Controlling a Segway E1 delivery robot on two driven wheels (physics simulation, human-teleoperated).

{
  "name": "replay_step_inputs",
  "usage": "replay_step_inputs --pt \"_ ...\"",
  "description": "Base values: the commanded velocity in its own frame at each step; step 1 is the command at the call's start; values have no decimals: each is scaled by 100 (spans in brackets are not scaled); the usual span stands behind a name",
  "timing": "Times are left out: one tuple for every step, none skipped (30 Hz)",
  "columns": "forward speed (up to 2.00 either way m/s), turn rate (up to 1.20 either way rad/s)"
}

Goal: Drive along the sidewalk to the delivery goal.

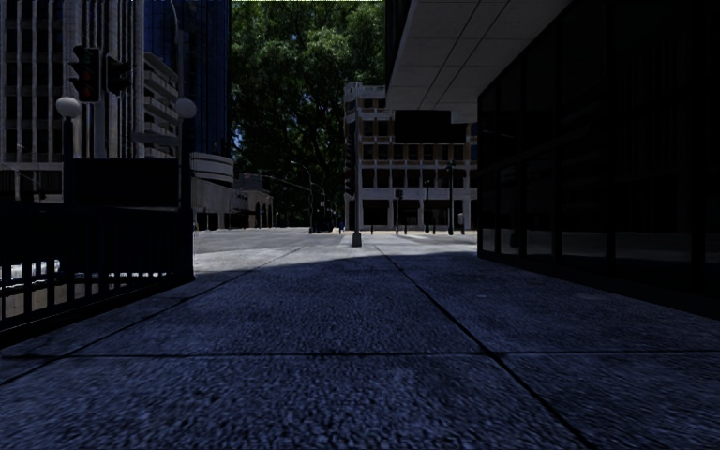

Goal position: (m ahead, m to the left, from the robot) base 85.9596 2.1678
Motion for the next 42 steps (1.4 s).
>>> replay_step_inputs --pt "200 0" --pt "200 0" --pt "200 0" --pt "200 0" --pt "200 0" --pt "200 0" --pt "200 0" --pt "200 0" --pt "200 0" --pt "199 0" --pt "190 0" --pt "183 0" --pt "175 0" --pt "175 0" --pt "173 0" --pt "172 0" --pt "172 0" --pt "176 0" --pt "181 0" --pt "181 0" --pt "182 0" --pt "183 0" --pt "183 0" --pt "183 0" --pt "183 0" --pt "183 0" --pt "183 0" --pt "183 0" --pt "183 0" --pt "183 0" --pt "183 0" --pt "183 0" --pt "183 0" --pt "183 0" --pt "183 0" --pt "183 0" --pt "183 -5" --pt "183 -34" --pt "184 -50" --pt "184 -50" --pt "184 -70" --pt "184 -92"
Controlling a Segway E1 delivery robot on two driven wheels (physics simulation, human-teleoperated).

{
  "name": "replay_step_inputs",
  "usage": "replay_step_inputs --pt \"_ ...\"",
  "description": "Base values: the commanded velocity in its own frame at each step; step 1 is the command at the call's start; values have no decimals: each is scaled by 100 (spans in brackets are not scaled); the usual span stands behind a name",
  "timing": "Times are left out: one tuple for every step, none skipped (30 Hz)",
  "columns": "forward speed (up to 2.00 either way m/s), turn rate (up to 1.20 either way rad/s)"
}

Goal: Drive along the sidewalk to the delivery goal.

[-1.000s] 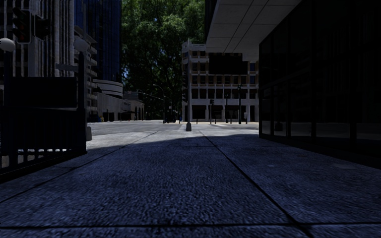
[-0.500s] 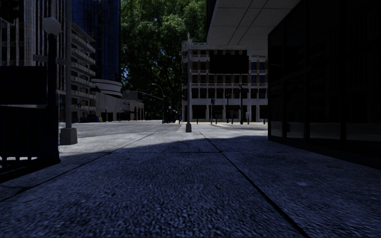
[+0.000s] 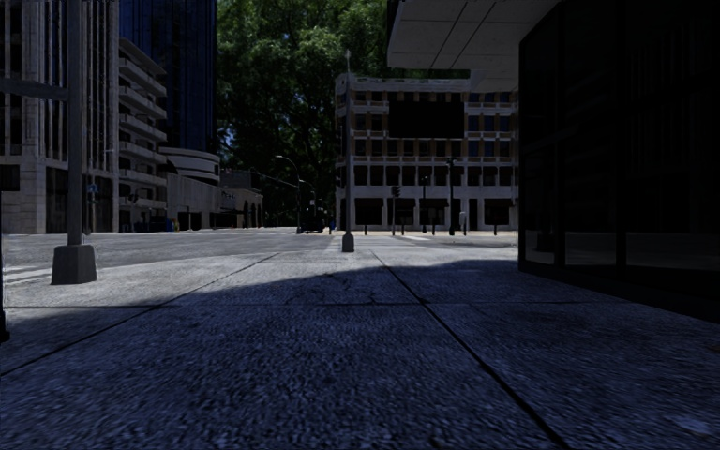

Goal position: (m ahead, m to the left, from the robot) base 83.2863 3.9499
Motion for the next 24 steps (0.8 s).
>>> replay_step_inputs --pt "185 -120" --pt "185 -120" --pt "185 -120" --pt "185 -120" --pt "186 -117" --pt "186 -1" --pt "186 0" --pt "186 0" --pt "187 0" --pt "187 0" --pt "188 0" --pt "189 0" --pt "189 0" --pt "189 0" --pt "189 0" --pt "189 0" --pt "189 0" --pt "189 0" --pt "189 0" --pt "189 0" --pt "190 0" --pt "200 0" --pt "200 0" --pt "200 0"
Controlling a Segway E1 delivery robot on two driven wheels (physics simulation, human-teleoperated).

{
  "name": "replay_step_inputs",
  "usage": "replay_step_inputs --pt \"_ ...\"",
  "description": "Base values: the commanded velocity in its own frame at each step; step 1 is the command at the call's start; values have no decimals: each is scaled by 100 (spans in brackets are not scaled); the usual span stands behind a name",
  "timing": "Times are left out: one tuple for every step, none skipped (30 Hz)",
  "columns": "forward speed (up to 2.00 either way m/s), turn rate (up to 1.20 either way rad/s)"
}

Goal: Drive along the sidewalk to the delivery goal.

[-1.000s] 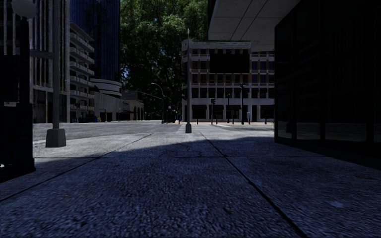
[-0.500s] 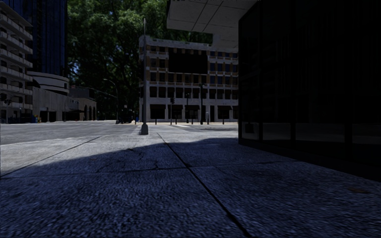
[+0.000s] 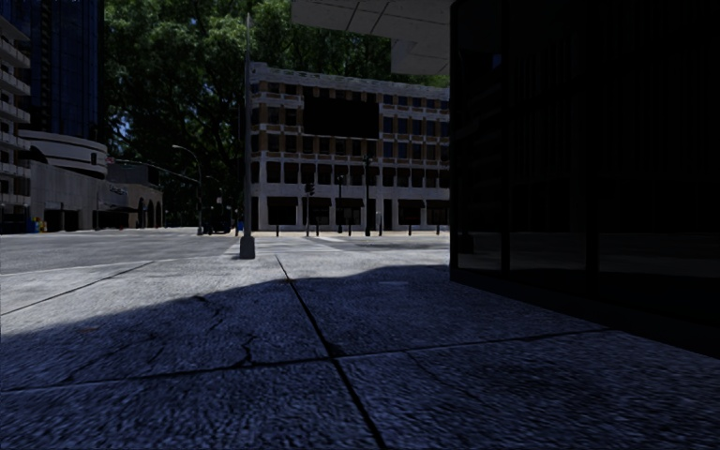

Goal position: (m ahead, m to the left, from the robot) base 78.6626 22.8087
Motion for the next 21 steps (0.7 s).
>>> replay_step_inputs --pt "200 0" --pt "200 0" --pt "200 0" --pt "200 0" --pt "200 0" --pt "200 0" --pt "200 0" --pt "200 0" --pt "200 0" --pt "200 0" --pt "200 0" --pt "200 0" --pt "200 0" --pt "200 0" --pt "200 0" --pt "200 0" --pt "200 0" --pt "200 0" --pt "200 0" --pt "200 0" --pt "200 0"
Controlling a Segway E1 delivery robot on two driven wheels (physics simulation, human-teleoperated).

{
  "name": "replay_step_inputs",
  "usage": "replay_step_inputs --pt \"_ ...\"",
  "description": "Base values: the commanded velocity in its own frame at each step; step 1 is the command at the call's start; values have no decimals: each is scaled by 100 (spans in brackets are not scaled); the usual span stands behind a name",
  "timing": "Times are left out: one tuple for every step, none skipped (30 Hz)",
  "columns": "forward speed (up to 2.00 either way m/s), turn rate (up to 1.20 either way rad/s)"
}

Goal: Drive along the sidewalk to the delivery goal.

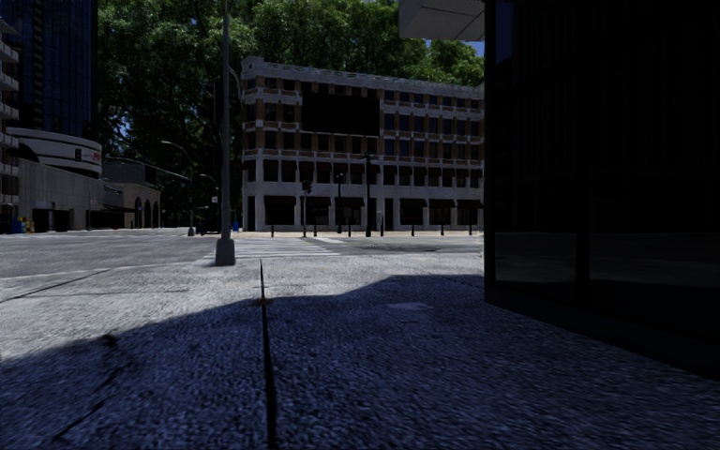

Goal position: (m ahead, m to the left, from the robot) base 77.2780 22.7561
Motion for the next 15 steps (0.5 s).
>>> replay_step_inputs --pt "200 0" --pt "200 0" --pt "200 0" --pt "200 0" --pt "200 0" --pt "200 0" --pt "200 0" --pt "200 0" --pt "200 5" --pt "200 15" --pt "200 21" --pt "200 28" --pt "200 28" --pt "200 39" --pt "200 46"
